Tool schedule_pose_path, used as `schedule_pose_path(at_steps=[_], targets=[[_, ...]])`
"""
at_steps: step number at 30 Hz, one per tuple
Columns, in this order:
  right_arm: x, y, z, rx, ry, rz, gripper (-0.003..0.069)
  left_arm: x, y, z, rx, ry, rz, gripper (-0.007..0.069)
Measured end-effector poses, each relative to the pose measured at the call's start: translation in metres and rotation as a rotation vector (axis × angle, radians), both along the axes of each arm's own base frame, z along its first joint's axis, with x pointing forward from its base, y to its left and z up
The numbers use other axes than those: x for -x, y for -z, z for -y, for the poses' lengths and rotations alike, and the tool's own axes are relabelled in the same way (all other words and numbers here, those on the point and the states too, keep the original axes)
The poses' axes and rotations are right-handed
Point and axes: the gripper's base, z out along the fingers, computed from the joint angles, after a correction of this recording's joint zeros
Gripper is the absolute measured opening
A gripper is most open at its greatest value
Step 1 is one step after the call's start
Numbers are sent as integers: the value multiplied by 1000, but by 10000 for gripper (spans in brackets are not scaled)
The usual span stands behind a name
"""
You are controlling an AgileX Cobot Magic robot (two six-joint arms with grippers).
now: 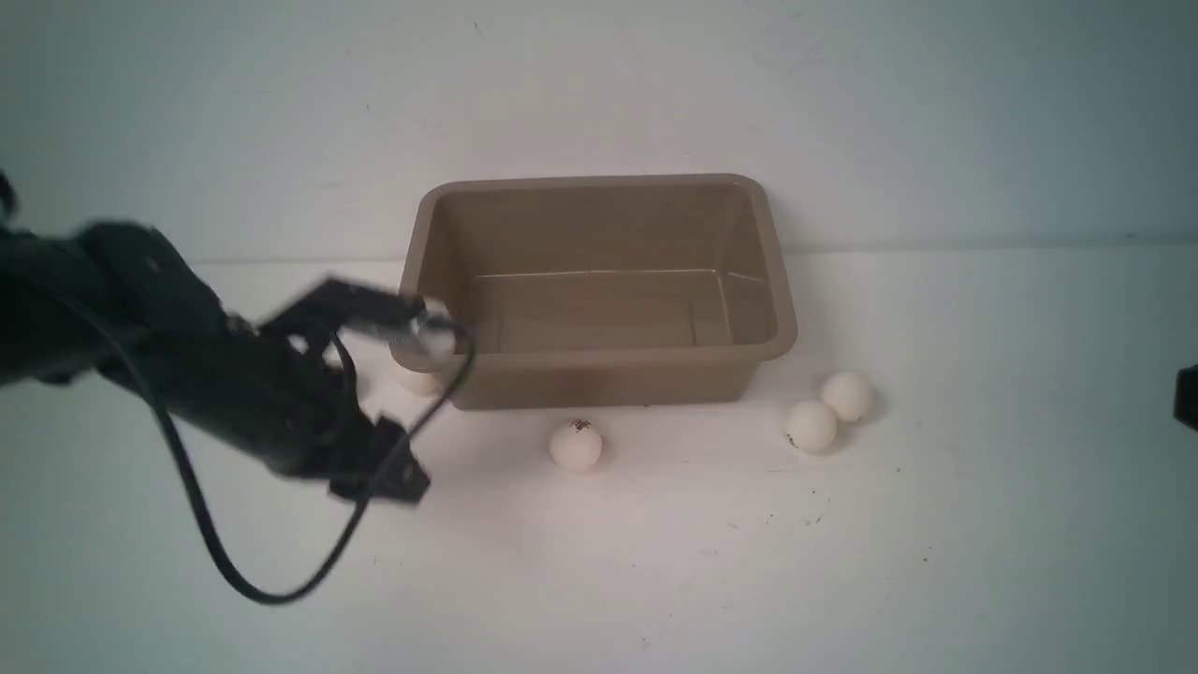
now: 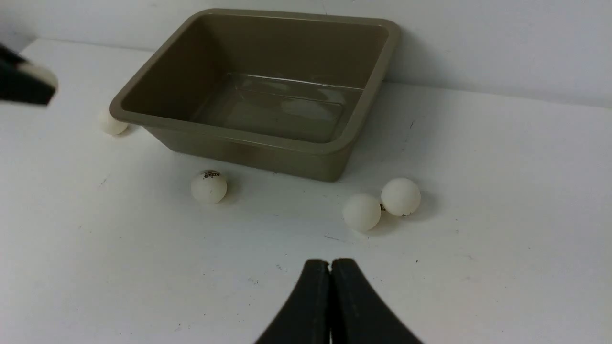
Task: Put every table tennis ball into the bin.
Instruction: Use the left arm to clamp the table tennis ball closest to it, then use the left arm to put the table tennis ball into the box
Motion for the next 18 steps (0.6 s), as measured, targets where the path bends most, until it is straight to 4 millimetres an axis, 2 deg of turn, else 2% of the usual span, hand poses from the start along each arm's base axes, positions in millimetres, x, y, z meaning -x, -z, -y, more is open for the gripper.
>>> schedule_pose_path(at_steps=[4, 6, 10, 14, 18], targets=[[0, 0, 0, 0, -2, -2, -12, -27, -15, 8, 8, 24, 40, 350], [0, 0, 0, 0, -3, -3, -12, -50, -7, 18, -6, 56, 10, 350], [0, 0, 0, 0, -4, -5, -12, -78, 21, 33, -52, 102, -66, 350], [1, 1, -1, 1, -9, -12, -12, -108, 64, 52, -183, 186, -153, 350], [1, 1, -1, 1, -13, -17, -12, -118, 76, 57, -241, 232, -187, 350]])
